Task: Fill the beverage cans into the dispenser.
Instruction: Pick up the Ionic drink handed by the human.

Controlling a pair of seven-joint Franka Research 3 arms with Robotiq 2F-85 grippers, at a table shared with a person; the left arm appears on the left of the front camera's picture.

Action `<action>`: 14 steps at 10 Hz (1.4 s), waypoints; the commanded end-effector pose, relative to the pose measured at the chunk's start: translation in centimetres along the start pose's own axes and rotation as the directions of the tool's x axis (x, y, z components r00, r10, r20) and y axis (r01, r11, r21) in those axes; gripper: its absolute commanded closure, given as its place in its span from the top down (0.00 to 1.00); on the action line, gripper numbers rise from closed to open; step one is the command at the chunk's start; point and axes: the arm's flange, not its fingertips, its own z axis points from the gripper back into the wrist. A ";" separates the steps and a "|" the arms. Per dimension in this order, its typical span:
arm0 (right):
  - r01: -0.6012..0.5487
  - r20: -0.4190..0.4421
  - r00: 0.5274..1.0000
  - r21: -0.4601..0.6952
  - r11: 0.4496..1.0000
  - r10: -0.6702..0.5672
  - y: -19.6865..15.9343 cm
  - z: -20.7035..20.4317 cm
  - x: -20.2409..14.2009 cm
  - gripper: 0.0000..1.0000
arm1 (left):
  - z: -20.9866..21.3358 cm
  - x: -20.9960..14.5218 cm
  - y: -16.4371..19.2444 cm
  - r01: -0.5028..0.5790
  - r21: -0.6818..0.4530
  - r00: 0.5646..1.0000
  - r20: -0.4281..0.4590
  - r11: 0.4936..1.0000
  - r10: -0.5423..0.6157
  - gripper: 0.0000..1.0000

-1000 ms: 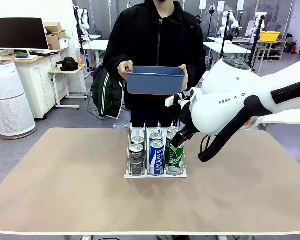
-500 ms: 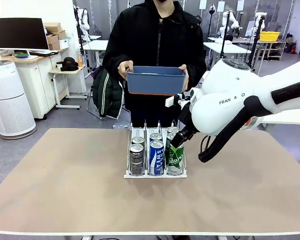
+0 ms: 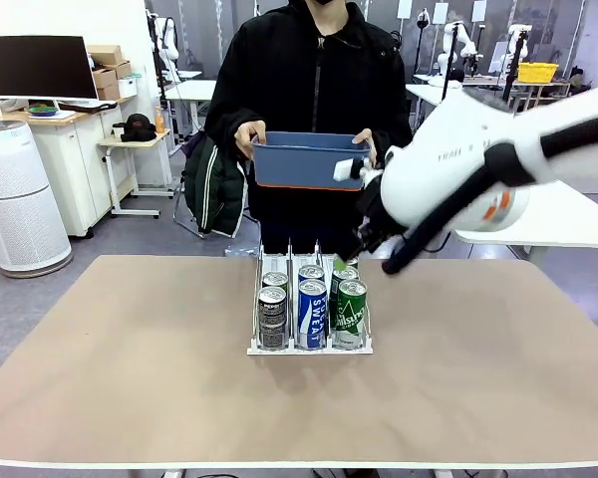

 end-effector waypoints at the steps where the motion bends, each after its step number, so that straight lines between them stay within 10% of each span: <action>1: 0.012 0.079 0.997 0.096 0.995 -0.020 -3.3 1.7 2.7 1.00 | 0.1 0.0 0.0 -0.015 -0.009 1.000 0.015 1.000 0.016 1.00; 8: -0.092 0.103 0.991 0.096 0.991 0.082 -11.8 13.7 14.0 1.00 | 0.1 0.0 0.0 -0.015 -0.009 1.000 0.015 1.000 0.016 1.00; 12: -0.094 -0.020 0.995 0.007 0.996 0.094 -11.5 18.0 15.3 1.00 | 0.1 0.0 0.0 -0.015 -0.009 1.000 0.015 1.000 0.016 1.00; 14: -0.116 0.051 0.992 0.065 0.991 0.113 -12.1 18.2 14.2 1.00 | 0.1 0.0 0.0 -0.015 -0.009 1.000 0.015 1.000 0.016 1.00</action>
